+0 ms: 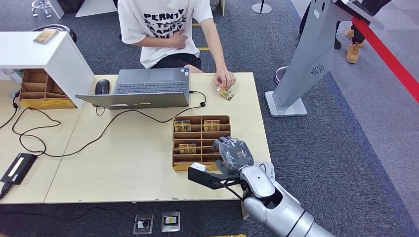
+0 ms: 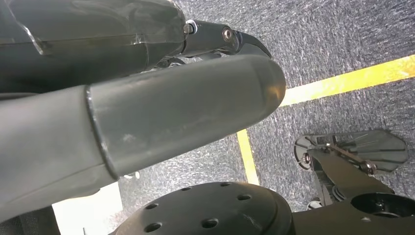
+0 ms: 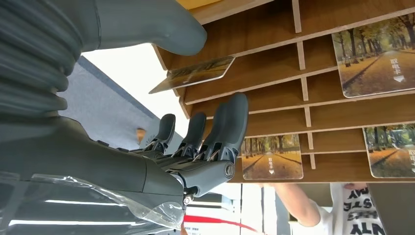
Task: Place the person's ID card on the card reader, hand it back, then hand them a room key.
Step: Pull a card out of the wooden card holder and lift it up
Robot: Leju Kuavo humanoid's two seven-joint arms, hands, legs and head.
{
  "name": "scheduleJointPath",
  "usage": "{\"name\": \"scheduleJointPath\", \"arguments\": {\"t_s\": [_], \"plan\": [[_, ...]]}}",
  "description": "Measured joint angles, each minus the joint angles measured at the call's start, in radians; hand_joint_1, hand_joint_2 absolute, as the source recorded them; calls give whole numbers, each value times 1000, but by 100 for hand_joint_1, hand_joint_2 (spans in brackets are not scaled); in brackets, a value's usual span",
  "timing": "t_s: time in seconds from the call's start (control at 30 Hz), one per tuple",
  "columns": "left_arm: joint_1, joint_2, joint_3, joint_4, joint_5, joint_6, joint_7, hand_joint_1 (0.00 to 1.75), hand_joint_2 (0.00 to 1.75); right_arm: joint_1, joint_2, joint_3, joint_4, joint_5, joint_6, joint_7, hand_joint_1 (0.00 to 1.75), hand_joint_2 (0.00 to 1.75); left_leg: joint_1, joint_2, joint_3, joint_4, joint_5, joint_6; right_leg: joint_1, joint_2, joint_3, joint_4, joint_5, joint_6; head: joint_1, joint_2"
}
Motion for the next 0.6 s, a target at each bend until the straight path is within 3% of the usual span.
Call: {"name": "scheduleJointPath", "arguments": {"t_s": [0.1,0.23,0.27,0.4,0.6], "plan": [[0,0,0,0,1,1,0,0,0,-2,0,0,10,-6,-1,-4,85,175,0,0,0,0,0,0,0,0,0,0,0,0,0,0],[0,0,0,0,1,2,0,0,0,-6,2,0,26,-14,-2,-9,149,175,0,0,0,0,0,0,0,0,0,0,0,0,0,0],[0,0,0,0,2,2,0,0,0,-7,3,1,30,-14,-2,-10,158,175,0,0,0,0,0,0,0,0,0,0,0,0,0,0],[0,0,0,0,4,3,0,0,0,-20,8,1,49,-22,-11,-16,168,175,0,0,0,0,0,0,0,0,0,0,0,0,0,0],[0,1,0,0,-3,3,0,0,0,-33,13,3,73,-37,-22,-14,169,175,0,0,0,0,0,0,0,0,0,0,0,0,0,0]]}}
